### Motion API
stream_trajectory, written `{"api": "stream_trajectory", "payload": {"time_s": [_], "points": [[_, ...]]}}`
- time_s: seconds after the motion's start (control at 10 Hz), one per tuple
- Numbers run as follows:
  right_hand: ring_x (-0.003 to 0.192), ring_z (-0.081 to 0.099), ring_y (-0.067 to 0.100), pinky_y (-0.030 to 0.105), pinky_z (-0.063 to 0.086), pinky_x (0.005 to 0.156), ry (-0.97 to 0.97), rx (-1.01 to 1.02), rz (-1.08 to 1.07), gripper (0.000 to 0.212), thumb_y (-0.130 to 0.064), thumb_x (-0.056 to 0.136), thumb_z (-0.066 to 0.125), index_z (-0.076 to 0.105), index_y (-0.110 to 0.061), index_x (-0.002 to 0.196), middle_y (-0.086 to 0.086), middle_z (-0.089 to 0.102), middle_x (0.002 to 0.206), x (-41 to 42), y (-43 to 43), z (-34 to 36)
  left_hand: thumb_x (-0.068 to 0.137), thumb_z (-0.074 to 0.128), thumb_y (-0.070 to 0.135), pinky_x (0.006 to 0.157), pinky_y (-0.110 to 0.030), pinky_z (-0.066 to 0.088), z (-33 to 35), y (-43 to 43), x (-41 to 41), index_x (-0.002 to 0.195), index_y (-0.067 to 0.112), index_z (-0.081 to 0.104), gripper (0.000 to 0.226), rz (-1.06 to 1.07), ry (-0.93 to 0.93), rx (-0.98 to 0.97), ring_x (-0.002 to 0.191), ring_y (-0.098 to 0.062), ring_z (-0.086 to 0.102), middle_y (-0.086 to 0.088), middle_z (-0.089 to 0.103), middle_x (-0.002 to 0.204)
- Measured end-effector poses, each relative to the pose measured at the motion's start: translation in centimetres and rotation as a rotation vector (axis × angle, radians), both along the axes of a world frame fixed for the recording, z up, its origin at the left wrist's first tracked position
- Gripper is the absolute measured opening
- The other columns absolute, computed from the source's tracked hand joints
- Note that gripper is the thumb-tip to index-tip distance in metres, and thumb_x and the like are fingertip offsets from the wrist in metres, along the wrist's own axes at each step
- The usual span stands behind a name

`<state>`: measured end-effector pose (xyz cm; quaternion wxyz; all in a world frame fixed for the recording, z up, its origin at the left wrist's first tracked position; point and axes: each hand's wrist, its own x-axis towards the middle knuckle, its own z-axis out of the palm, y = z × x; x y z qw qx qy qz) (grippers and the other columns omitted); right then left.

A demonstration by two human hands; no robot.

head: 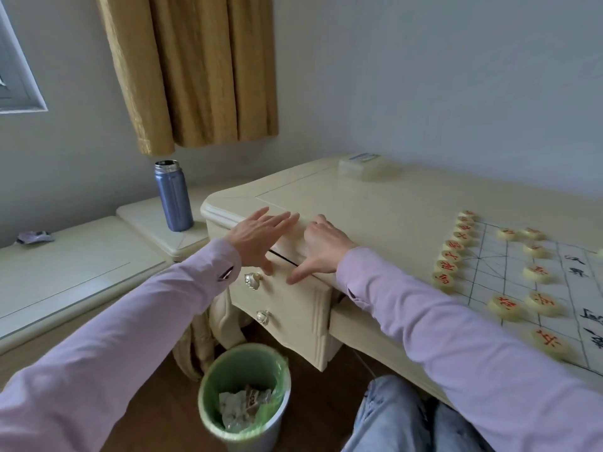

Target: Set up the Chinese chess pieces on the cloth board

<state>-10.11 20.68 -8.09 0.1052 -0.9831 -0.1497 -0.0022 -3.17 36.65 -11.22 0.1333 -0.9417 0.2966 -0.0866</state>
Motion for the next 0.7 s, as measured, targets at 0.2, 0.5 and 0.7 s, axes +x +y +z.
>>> {"api": "stream_trajectory", "payload": {"time_s": [0.2,0.5,0.7], "points": [[0.119,0.044,0.026,0.029,0.039,0.097,-0.14,-0.108,0.02,0.073,-0.04,0.069,0.077,0.049,-0.001,0.124,0.013,0.041,0.127,1.0,-0.2,-0.7,0.06,0.075,0.059,0.117,-0.027,-0.001,0.1,-1.4,1.3,0.146,0.014,0.027,0.108,-0.034,-0.121,0.036,0.135,-0.015,0.037,0.0,0.042,0.143],[0.103,0.047,0.026,0.025,0.033,0.076,-0.009,0.095,0.023,0.036,-0.04,0.08,0.069,0.057,-0.008,0.093,0.01,0.053,0.107,-1.3,-1.2,2.6,0.071,0.067,0.059,0.118,-0.034,0.001,1.1,-2.6,0.2,0.14,0.011,0.034,0.091,0.031,-0.14,0.289,0.126,-0.017,0.046,-0.002,0.048,0.134],[0.096,0.065,0.018,0.025,0.049,0.09,-0.24,0.634,-0.134,0.04,-0.023,0.079,0.075,0.065,0.005,0.106,0.012,0.069,0.107,-5.8,-8.1,7.3,0.066,0.068,0.063,0.112,-0.054,-0.013,4.6,-8.3,-1.3,0.146,0.015,0.026,0.102,0.007,-0.006,0.26,0.145,-0.027,0.009,-0.015,0.017,0.153]]}}
